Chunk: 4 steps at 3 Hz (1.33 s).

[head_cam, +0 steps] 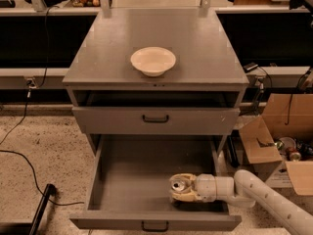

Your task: Place redbull can into middle drawer

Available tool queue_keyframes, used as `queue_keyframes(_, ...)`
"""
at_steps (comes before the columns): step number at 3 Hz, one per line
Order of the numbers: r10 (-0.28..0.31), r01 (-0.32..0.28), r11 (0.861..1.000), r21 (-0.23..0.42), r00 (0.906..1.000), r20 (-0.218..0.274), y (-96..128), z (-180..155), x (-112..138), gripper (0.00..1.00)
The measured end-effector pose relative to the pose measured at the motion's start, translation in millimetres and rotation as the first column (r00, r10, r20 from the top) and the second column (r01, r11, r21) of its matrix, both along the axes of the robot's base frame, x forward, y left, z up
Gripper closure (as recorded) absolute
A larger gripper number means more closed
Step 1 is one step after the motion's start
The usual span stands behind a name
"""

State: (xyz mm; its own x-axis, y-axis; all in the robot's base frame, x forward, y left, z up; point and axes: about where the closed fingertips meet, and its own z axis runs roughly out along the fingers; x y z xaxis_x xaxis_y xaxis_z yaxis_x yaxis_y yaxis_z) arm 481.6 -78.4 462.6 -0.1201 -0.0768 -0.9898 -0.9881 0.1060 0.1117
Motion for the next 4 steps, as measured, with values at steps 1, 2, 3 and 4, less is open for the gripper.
queue_keyframes(1, 0.003, -0.003, 1.0, 0.002, 1.0, -0.001, 2.2, 0.2, -0.3, 0.59)
queue_keyframes(2, 0.009, -0.009, 1.0, 0.005, 1.0, -0.002, 5.3, 0.3, -0.9, 0.28)
queue_keyframes(3, 0.012, -0.012, 1.0, 0.006, 0.9999, -0.003, 7.2, 0.4, -1.2, 0.04)
queue_keyframes(4, 0.014, -0.014, 1.0, 0.007, 0.9999, -0.003, 8.4, 0.4, -1.4, 0.0)
